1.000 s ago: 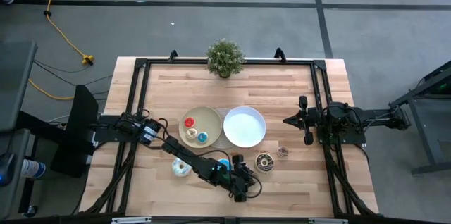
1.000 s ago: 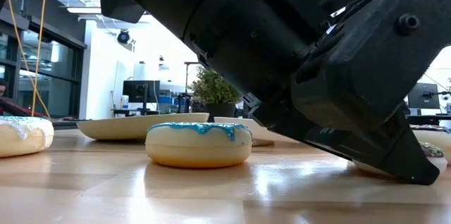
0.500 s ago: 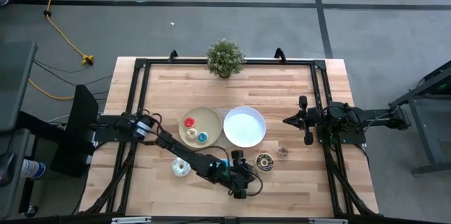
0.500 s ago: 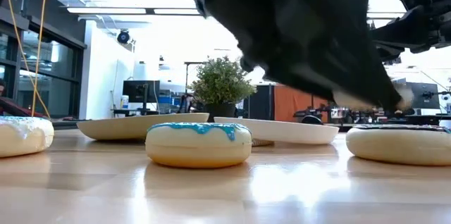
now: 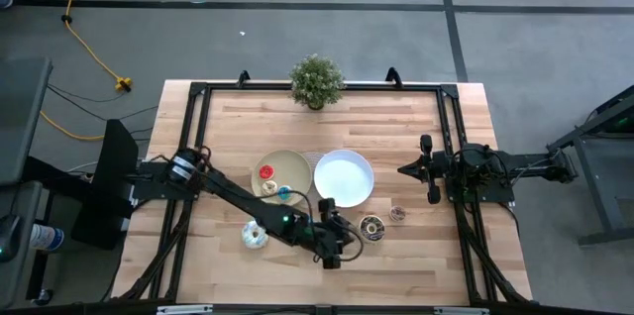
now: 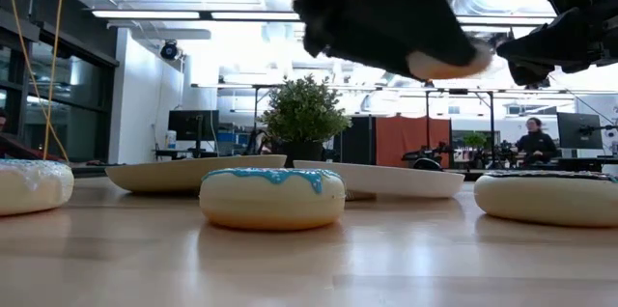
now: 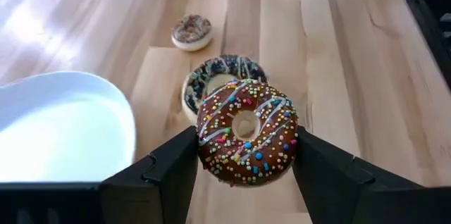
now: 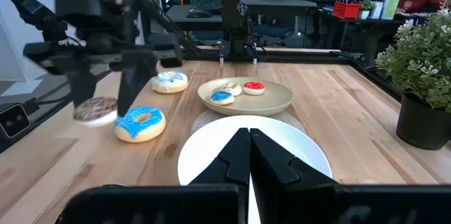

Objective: Pick & Place donuts
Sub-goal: Put the bottom small brown donut on the brown plate

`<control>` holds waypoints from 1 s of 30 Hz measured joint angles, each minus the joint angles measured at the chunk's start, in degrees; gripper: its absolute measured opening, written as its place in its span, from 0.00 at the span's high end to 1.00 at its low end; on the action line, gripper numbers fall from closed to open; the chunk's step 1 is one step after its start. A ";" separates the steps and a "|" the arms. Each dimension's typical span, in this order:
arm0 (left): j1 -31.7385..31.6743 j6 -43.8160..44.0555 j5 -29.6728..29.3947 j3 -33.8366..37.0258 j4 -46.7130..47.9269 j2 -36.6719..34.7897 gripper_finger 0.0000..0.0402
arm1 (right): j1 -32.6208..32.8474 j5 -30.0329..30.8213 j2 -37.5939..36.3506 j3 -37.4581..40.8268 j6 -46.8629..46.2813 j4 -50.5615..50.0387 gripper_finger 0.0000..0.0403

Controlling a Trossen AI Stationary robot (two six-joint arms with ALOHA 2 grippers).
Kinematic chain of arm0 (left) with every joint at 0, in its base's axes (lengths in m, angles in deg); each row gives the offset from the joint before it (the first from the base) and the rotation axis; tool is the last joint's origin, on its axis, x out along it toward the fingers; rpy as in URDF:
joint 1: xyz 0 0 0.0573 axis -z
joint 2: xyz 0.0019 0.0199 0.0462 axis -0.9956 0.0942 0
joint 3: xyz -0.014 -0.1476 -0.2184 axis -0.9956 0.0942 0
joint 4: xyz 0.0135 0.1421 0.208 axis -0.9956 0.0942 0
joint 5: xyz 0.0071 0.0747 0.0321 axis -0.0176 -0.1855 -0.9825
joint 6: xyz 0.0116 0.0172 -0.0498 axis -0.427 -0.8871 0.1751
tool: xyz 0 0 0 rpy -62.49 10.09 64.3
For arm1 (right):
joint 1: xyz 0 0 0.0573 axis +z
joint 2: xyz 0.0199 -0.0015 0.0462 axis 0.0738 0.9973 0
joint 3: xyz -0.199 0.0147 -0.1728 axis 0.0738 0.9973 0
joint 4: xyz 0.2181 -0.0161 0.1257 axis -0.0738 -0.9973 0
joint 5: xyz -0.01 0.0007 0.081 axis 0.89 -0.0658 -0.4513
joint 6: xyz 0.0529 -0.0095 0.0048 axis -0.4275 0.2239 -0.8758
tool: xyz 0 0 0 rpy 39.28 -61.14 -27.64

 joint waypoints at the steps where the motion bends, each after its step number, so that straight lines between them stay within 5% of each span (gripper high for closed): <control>1: -0.02 0.01 0.03 1.41 -0.90 -1.08 0.48 | -0.02 0.00 -0.02 0.00 -0.01 0.00 1.00; 30: -6.17 7.58 -2.75 40.30 -7.10 -32.92 0.48 | 0.00 0.00 0.15 0.00 -0.01 0.03 1.00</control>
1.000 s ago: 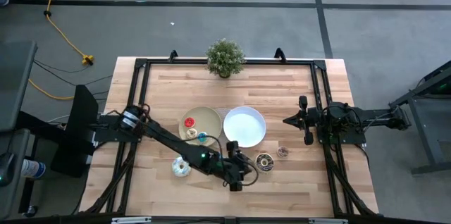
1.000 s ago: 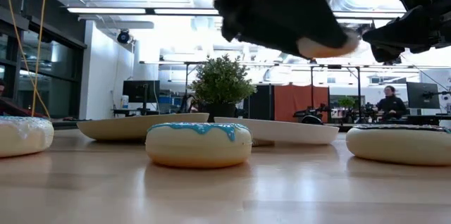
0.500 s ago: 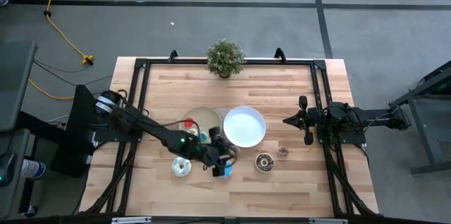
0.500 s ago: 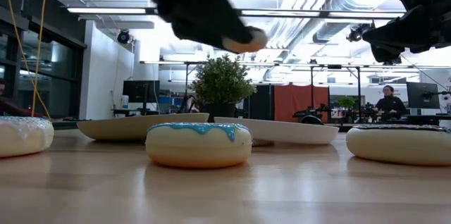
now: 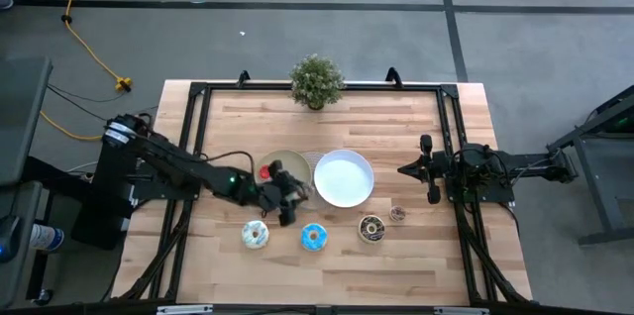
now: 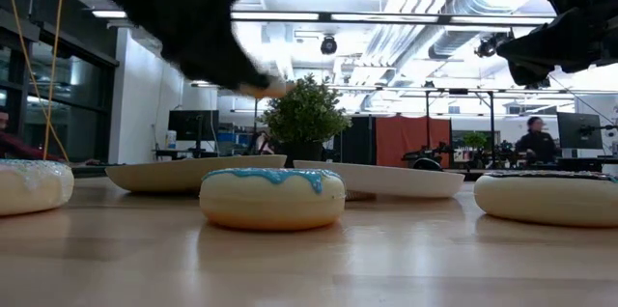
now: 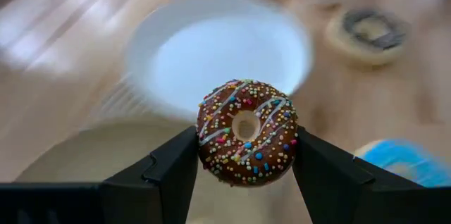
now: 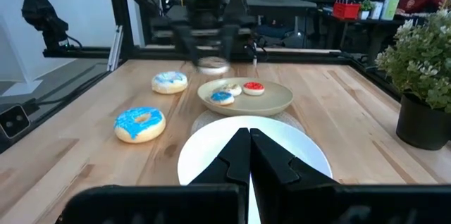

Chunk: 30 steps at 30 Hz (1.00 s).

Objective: Pick & Place donuts
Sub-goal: Put the bottom small brown donut on the brown plate

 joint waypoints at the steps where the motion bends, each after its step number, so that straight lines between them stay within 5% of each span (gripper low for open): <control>1: -0.56 0.84 -0.39 1.02 0.57 -0.93 0.48 | 0.00 -0.02 0.05 0.02 0.01 -0.12 1.00; 16: -9.68 5.80 -3.00 9.98 -0.34 -4.09 0.48 | -0.01 0.01 1.30 0.00 0.01 -0.02 1.00; 30: -11.36 15.36 -4.88 14.33 0.05 -4.06 0.48 | -0.01 0.01 1.75 0.00 0.00 -0.01 1.00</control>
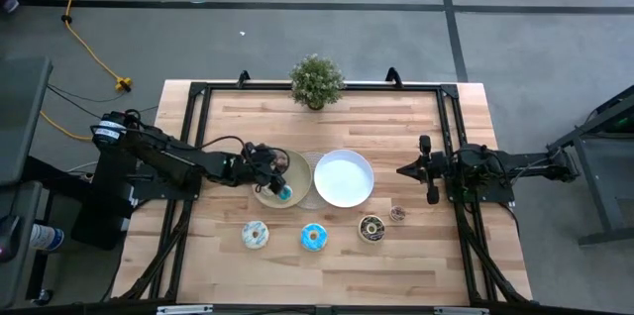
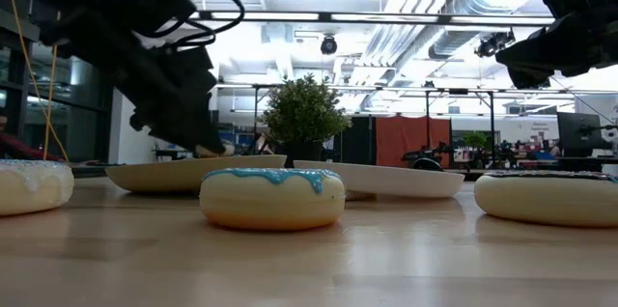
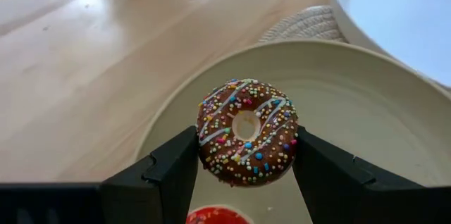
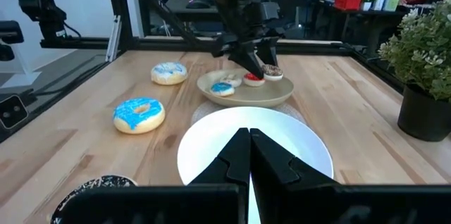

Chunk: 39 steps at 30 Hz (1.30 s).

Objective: Pick & Place donuts
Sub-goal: Put the bottom small brown donut on the brown plate

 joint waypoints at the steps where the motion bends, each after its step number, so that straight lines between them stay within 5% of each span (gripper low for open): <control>1: -0.03 1.05 -0.20 0.19 0.07 0.00 0.48 | 0.00 -0.01 0.00 0.00 0.00 0.00 1.00; 31: -0.01 -0.65 -0.03 0.86 -1.46 2.54 0.48 | -0.01 0.00 -0.02 0.00 0.00 0.00 1.00; 39: -0.01 -0.66 -0.50 0.86 -1.59 2.54 0.38 | 0.01 -0.02 -0.02 0.00 -0.01 -0.01 1.00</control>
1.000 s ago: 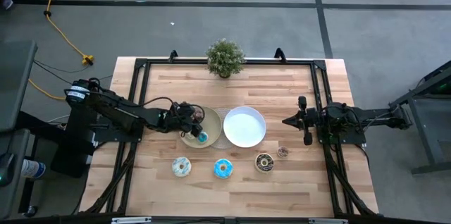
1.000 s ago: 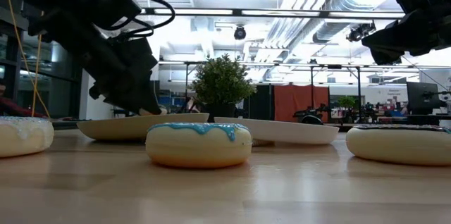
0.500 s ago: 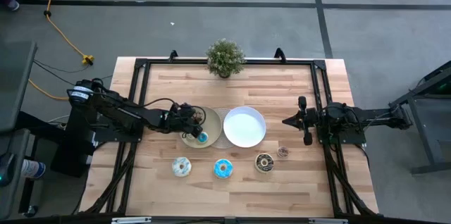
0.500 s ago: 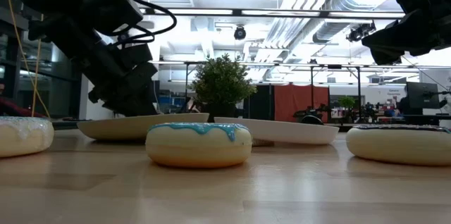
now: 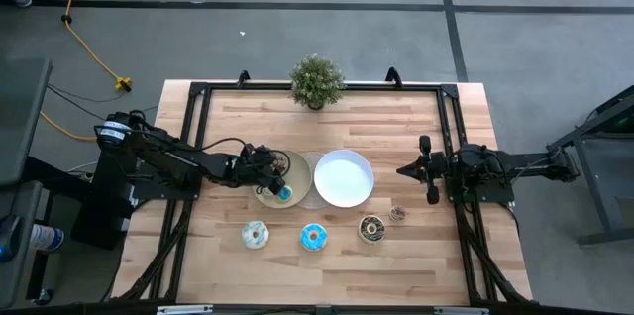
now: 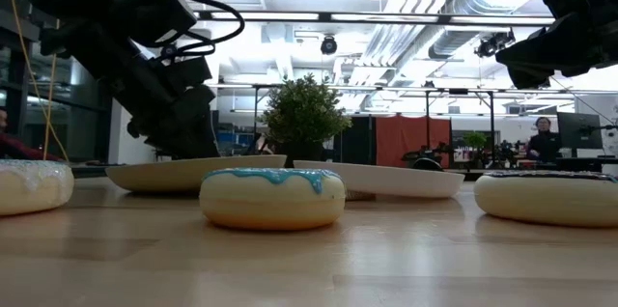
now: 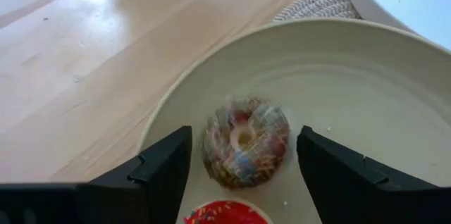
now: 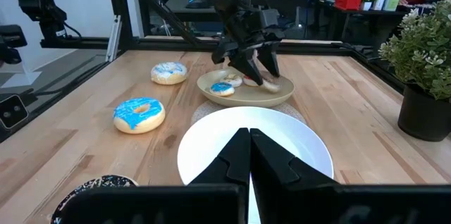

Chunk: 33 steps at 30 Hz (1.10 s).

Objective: Pick & Place donuts
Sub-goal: Put the bottom small brown donut on the brown plate, then put the large white donut on the white plate

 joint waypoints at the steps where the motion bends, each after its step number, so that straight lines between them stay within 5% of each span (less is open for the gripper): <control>1: 0.00 0.02 -0.42 0.00 0.00 0.00 0.36 | -0.01 0.01 0.00 0.00 0.00 0.01 1.00; 9: 0.00 0.03 -2.10 0.00 -0.09 0.00 0.29 | 0.01 0.01 0.00 0.00 0.01 -0.01 1.00; 33: 0.02 -9.25 -0.69 -2.11 -4.52 -0.57 0.28 | -0.01 0.02 -0.02 0.00 0.01 0.01 1.00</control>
